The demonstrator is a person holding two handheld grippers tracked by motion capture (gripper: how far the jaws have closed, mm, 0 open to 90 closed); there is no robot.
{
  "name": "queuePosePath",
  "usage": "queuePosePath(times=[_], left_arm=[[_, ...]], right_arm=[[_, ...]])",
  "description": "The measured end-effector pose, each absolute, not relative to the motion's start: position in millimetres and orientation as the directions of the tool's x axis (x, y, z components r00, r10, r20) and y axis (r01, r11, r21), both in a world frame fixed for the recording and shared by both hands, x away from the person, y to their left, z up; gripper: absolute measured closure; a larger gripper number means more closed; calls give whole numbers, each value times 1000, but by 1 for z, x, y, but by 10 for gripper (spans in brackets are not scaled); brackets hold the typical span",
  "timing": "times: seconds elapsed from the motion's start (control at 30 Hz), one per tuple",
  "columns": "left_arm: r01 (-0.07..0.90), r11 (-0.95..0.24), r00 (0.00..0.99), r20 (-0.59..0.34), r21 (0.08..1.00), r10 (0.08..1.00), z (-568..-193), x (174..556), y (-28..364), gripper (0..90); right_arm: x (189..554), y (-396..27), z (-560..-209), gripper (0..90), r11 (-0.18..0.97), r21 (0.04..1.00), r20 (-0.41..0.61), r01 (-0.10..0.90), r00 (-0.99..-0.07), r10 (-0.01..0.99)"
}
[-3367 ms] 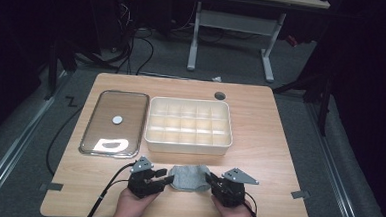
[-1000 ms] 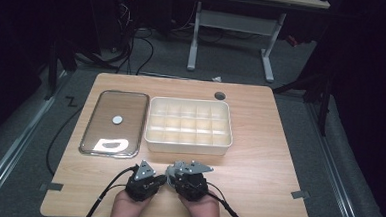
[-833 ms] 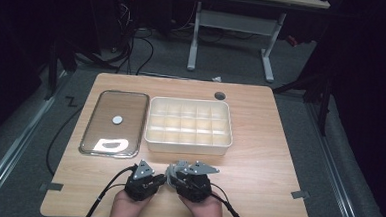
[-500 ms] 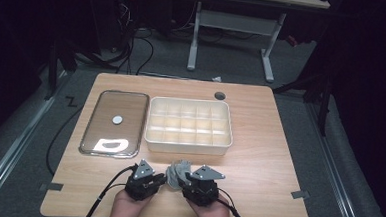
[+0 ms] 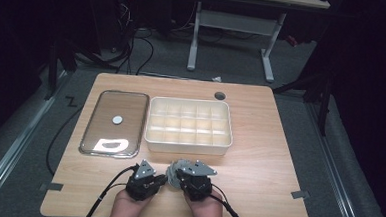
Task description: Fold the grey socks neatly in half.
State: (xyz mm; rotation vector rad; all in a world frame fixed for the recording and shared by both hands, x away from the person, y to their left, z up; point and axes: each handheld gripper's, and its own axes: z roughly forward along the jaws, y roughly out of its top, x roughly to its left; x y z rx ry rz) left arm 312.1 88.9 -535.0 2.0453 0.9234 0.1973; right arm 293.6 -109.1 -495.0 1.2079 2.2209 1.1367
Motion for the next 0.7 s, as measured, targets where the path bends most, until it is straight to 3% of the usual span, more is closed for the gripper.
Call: queuePosePath(times=[0.4,0.7], left_arm=[[542,-366,713,-184,757,676,-535,313,88,838],[550,-357,705,-192,755,682,-535,313,88,841]], right_arm=[[311,-99,-515,881,277,763,154,584,-580,800],[307,-104,-518,712,261,756,184,600,-578,795]])
